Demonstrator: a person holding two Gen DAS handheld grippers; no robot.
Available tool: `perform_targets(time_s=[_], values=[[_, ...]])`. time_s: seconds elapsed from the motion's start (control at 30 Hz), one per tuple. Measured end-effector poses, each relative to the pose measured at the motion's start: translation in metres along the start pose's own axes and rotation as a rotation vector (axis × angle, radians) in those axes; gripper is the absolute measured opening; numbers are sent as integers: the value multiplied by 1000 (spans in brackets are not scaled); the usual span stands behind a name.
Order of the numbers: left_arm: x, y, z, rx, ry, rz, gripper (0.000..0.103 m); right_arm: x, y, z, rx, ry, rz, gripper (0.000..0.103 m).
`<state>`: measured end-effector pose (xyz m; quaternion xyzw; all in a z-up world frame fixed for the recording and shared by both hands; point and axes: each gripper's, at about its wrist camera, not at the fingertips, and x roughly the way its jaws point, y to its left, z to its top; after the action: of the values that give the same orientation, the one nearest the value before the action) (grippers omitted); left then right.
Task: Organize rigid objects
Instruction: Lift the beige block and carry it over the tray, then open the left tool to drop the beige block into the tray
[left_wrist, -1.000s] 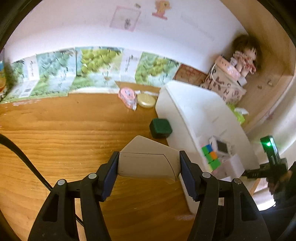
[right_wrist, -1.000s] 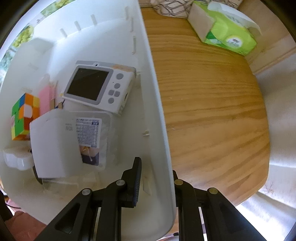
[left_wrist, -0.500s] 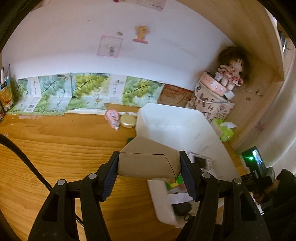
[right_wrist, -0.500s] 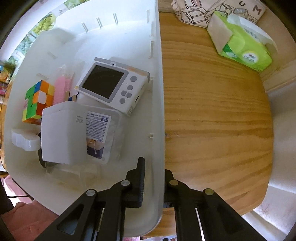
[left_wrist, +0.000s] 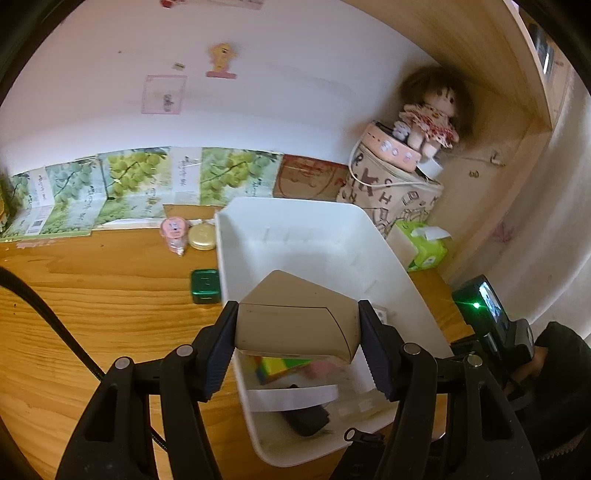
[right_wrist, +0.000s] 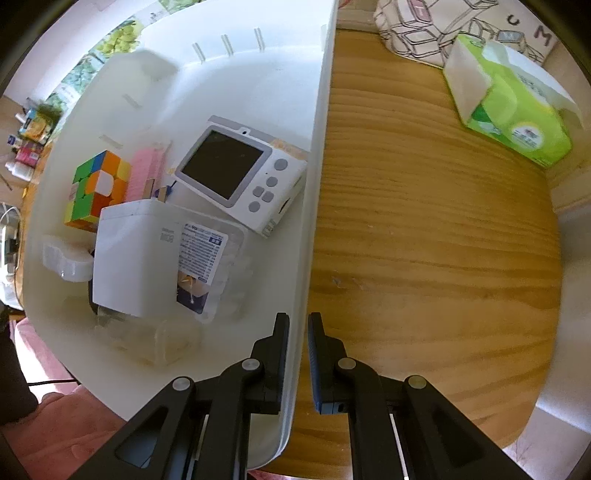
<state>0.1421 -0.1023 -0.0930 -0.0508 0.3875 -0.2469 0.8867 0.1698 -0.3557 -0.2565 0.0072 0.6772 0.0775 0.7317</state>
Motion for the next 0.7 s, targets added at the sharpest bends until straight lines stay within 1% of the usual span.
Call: perform_targets(time_s=[0.23, 0.3, 0.4, 0.63, 0.7], values=[[18, -26, -2, 1, 21, 3, 66, -1, -5, 6, -62, 12, 45, 11], [23, -33, -2, 3, 29, 4, 66, -1, -7, 8, -87, 17, 42, 12], [32, -43, -4, 9, 43, 25, 66, -2, -4, 10, -124, 24, 27, 13], [43, -58, -11, 2, 59, 69, 67, -9, -5, 14, -194, 33, 33, 14], [43, -57, -13, -12, 58, 76, 70, -10, -5, 14, -212, 37, 34, 14]])
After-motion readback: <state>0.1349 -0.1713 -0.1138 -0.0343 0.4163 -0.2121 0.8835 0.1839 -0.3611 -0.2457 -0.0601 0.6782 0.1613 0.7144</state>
